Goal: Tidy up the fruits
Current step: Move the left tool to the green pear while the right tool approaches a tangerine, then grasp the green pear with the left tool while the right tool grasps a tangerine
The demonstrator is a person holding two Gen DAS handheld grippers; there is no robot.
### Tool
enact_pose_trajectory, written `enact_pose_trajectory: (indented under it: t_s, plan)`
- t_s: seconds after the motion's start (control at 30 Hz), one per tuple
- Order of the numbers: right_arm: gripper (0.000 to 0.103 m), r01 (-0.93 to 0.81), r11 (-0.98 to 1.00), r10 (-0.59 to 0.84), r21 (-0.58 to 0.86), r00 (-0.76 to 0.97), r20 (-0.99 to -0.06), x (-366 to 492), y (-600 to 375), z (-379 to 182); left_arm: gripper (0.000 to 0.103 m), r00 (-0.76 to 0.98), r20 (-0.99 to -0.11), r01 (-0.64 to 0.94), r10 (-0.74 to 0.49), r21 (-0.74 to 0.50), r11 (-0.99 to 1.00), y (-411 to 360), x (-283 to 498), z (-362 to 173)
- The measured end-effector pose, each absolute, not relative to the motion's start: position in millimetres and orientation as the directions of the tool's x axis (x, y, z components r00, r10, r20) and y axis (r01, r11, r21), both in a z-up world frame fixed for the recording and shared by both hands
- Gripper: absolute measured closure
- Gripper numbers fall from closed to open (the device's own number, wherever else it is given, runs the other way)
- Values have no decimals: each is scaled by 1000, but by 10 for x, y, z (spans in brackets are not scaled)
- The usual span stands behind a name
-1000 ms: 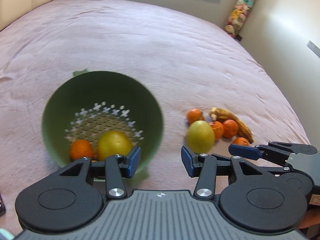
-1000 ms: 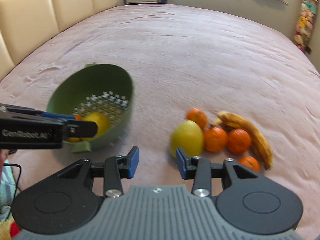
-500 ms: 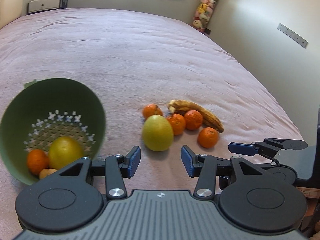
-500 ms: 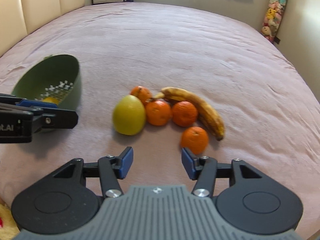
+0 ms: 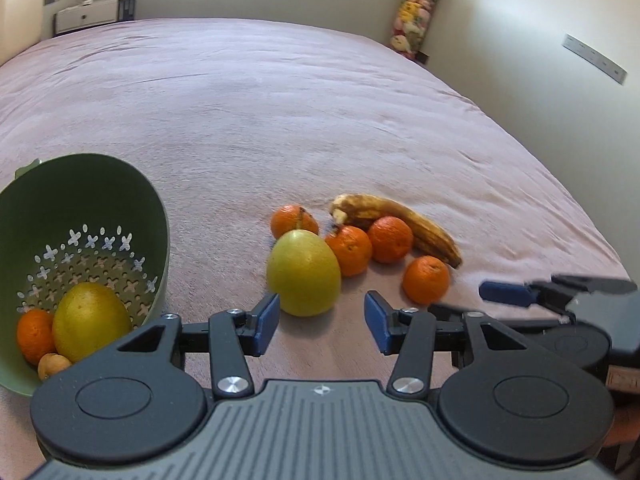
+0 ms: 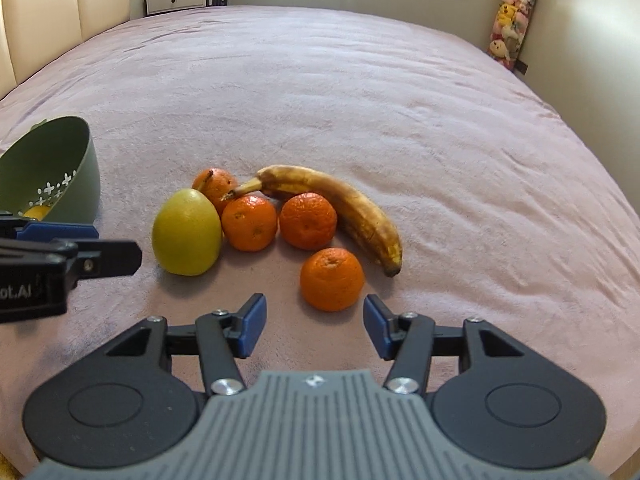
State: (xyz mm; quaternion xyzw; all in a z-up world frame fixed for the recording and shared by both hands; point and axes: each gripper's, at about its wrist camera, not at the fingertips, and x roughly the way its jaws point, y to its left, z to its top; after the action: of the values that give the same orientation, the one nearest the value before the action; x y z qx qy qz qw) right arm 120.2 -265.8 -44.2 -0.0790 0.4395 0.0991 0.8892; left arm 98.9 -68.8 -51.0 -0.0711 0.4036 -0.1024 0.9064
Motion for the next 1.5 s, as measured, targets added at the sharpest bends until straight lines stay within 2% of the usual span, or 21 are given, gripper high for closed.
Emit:
enact_pose_trajectory:
  t_s: [0.07, 0.17, 0.67, 1.03, 1.23, 1.5]
  plan:
    - [51, -243, 968, 100, -57, 587, -803, 1250, -2651, -504, 37, 659, -717, 112, -226, -203, 973, -695, 1030, -541]
    - [51, -233, 971, 90, -62, 590, -803, 1323, -2647, -572, 35, 658, -720, 104, -219, -200, 974, -717, 1092, -596]
    - [51, -207, 975, 69, -76, 615, -786, 1578, -2606, -730, 34, 629, -750, 27, -206, -244, 970, -696, 1391, -872]
    - [51, -192, 980, 76, -48, 589, -805, 1687, -2637, -851, 31, 612, -761, 31, -215, -248, 968, -720, 1556, -940]
    - [57, -180, 983, 68, -46, 574, -816, 1742, -2646, -909, 29, 595, -775, 26, -216, -249, 968, -726, 1644, -977]
    - [58, -181, 982, 60, -54, 573, -818, 1768, -2642, -931, 33, 583, -778, 43, -235, -260, 965, -721, 1671, -988]
